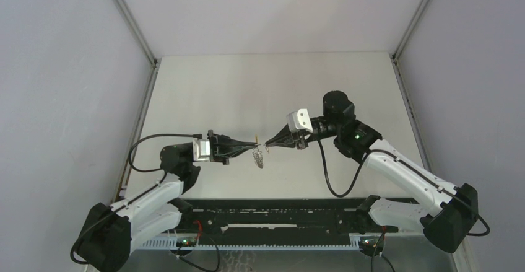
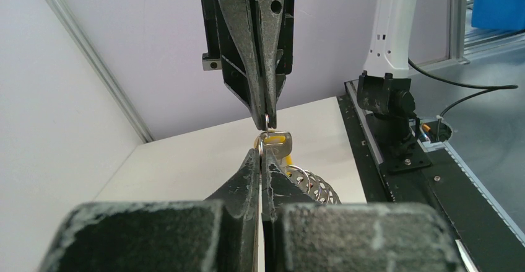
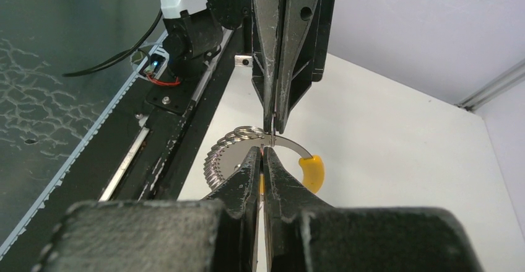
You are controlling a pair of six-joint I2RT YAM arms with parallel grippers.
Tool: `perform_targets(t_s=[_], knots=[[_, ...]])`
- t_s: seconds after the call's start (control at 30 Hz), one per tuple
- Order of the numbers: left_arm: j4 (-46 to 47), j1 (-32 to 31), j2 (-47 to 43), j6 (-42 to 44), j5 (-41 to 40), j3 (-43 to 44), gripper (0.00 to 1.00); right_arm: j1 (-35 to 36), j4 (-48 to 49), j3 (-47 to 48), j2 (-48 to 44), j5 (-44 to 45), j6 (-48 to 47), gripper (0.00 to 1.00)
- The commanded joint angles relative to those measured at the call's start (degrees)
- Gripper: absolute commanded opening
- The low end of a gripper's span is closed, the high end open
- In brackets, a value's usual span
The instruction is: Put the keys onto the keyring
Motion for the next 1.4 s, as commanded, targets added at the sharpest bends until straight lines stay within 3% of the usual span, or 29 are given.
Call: perform_targets(t_s=[0.0, 1.37], knots=[[4.13, 0.34, -1.30, -0.43, -0.91, 2.47, 0.00, 0.45, 0.78, 2.30, -0.35, 1.05, -0.99, 0.00], [4.40, 0.34, -0.39, -0.67, -0.47, 3.22, 0.00, 1.67, 1.29, 3.35, 1.74, 1.41, -1.28, 0.00]])
